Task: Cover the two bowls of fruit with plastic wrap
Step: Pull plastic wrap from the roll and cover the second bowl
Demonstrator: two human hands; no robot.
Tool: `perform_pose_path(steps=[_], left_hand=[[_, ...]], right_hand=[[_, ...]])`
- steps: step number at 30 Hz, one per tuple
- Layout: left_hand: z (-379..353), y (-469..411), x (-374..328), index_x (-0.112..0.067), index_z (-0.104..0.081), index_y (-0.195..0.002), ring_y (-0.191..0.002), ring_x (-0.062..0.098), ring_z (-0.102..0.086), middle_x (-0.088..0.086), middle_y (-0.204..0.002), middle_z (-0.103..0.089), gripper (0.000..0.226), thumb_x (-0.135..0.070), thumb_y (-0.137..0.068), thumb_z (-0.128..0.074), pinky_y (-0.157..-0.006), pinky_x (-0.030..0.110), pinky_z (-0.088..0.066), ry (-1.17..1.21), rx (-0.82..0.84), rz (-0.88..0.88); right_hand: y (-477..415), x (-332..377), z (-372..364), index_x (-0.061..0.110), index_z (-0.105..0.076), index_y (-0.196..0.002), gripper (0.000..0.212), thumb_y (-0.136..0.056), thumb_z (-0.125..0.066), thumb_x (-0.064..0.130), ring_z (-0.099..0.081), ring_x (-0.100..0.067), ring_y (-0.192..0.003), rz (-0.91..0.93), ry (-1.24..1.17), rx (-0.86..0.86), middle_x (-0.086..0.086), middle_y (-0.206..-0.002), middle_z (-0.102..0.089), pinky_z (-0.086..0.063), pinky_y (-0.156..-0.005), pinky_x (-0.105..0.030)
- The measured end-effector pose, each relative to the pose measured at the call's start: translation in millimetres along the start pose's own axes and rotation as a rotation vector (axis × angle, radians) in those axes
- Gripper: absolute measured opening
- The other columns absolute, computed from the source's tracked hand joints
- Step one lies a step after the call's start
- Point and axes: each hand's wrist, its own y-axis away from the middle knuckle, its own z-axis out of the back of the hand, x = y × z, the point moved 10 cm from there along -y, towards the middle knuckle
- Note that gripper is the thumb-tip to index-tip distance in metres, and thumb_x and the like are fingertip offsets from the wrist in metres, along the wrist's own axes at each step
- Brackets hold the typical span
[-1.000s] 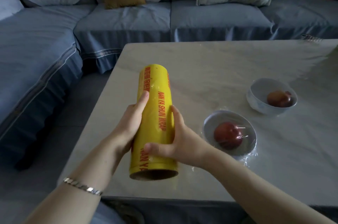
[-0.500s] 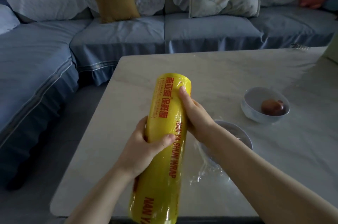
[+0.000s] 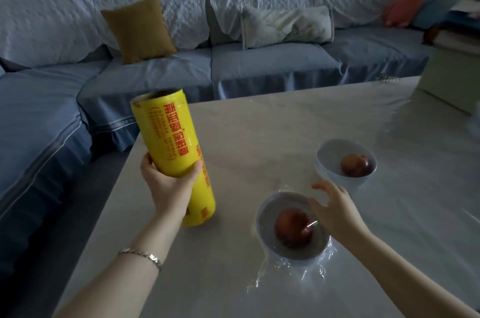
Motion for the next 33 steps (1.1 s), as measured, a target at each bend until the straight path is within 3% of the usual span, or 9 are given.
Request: perform_pose_path(steps=[4, 8, 13, 17, 21, 24, 27, 29, 33], left_hand=[[-17.7, -6.3, 6.6, -0.01, -0.02, -0.141, -0.114, 0.015, -0.046, 0.01, -0.141, -0.038, 0.101, -0.009, -0.063, -0.084, -0.094, 0.029, -0.037, 0.024, 0.008, -0.031], [-17.8, -5.6, 28.2, -0.015, -0.021, -0.141, -0.123, 0.027, -0.046, 0.011, -0.14, -0.037, 0.104, -0.015, -0.06, -0.087, -0.1, 0.043, -0.042, -0.017, -0.003, -0.034], [-10.4, 0.6, 38.0, -0.01, -0.017, -0.141, -0.118, 0.022, -0.045, 0.013, -0.141, -0.035, 0.103, -0.005, -0.063, -0.083, -0.096, 0.033, -0.038, -0.024, 0.037, -0.039], [-8.8, -0.1, 39.6, -0.007, -0.013, -0.143, -0.124, 0.023, -0.042, 0.013, -0.144, -0.032, 0.108, -0.006, -0.063, -0.084, -0.104, 0.039, -0.036, -0.076, 0.102, -0.021], [1.7, 31.4, 56.7, 0.005, -0.009, -0.144, -0.137, 0.034, -0.024, 0.023, -0.147, -0.026, 0.099, -0.015, -0.075, -0.076, -0.11, 0.04, -0.023, -0.295, 0.069, 0.174], [-22.4, 81.1, 84.6, 0.001, -0.032, -0.137, -0.103, 0.028, -0.054, 0.013, -0.113, -0.057, 0.069, -0.017, -0.082, -0.069, -0.083, 0.032, -0.039, -0.165, 0.332, 0.405], [-56.6, 117.9, 92.2, -0.012, -0.059, -0.098, -0.081, 0.021, -0.061, 0.007, -0.089, -0.063, 0.016, -0.026, -0.092, -0.055, -0.069, 0.031, -0.046, -0.106, 0.663, 0.514], [-69.8, 115.6, 90.6, -0.014, -0.058, -0.075, -0.072, 0.02, -0.06, 0.008, -0.075, -0.063, 0.027, -0.037, -0.089, -0.054, -0.073, 0.035, -0.049, -0.172, 0.731, 0.448], [-81.0, 110.8, 94.7, -0.008, -0.059, -0.077, -0.041, 0.011, -0.055, 0.007, -0.061, -0.059, 0.032, -0.035, -0.092, -0.051, -0.053, 0.025, -0.044, -0.271, 0.779, 0.516]], right_hand=[[-1.8, -28.7, -8.7, 0.014, -0.052, -0.125, 0.038, -0.087, -0.055, 0.016, -0.054, -0.027, -0.112, -0.105, -0.024, 0.054, -0.011, -0.126, -0.055, -0.041, -0.088, -0.029], [-1.3, -41.4, -20.3, 0.012, -0.059, -0.119, 0.03, -0.091, -0.049, 0.014, -0.058, -0.026, -0.109, -0.15, -0.07, 0.122, -0.01, -0.115, -0.065, -0.04, -0.084, -0.027], [-1.2, -49.3, -22.4, 0.019, -0.068, -0.097, 0.019, -0.089, -0.051, 0.014, -0.062, -0.028, -0.08, -0.241, -0.229, 0.156, -0.007, -0.084, -0.066, -0.054, -0.079, -0.043], [5.7, -42.0, -24.6, 0.016, -0.064, -0.099, 0.017, -0.093, -0.048, 0.014, -0.057, -0.022, -0.065, -0.259, -0.362, 0.214, -0.009, -0.075, -0.061, -0.053, -0.061, -0.031], [10.8, -42.9, -21.9, 0.011, -0.062, -0.1, 0.017, -0.093, -0.047, 0.011, -0.055, -0.024, -0.06, -0.268, -0.354, 0.144, -0.01, -0.072, -0.06, -0.053, -0.063, -0.038], [22.7, -48.8, -30.9, 0.009, -0.057, -0.11, 0.022, -0.094, -0.043, 0.011, -0.059, -0.029, -0.069, -0.304, -0.313, 0.168, -0.017, -0.083, -0.063, -0.055, -0.071, -0.044], [41.4, -55.5, -43.6, 0.009, -0.049, -0.118, 0.025, -0.093, -0.046, 0.012, -0.064, -0.026, -0.07, -0.382, -0.357, 0.248, -0.019, -0.091, -0.066, -0.058, -0.064, -0.036], [54.8, -62.3, -50.8, 0.009, -0.043, -0.124, 0.037, -0.09, -0.054, 0.014, -0.066, -0.024, -0.065, -0.449, -0.372, 0.336, -0.019, -0.091, -0.066, -0.058, -0.06, -0.031], [72.4, -69.3, -54.8, 0.009, -0.028, -0.134, 0.059, -0.085, -0.061, 0.012, -0.064, -0.022, -0.061, -0.539, -0.323, 0.503, -0.014, -0.081, -0.064, -0.054, -0.054, -0.028]])
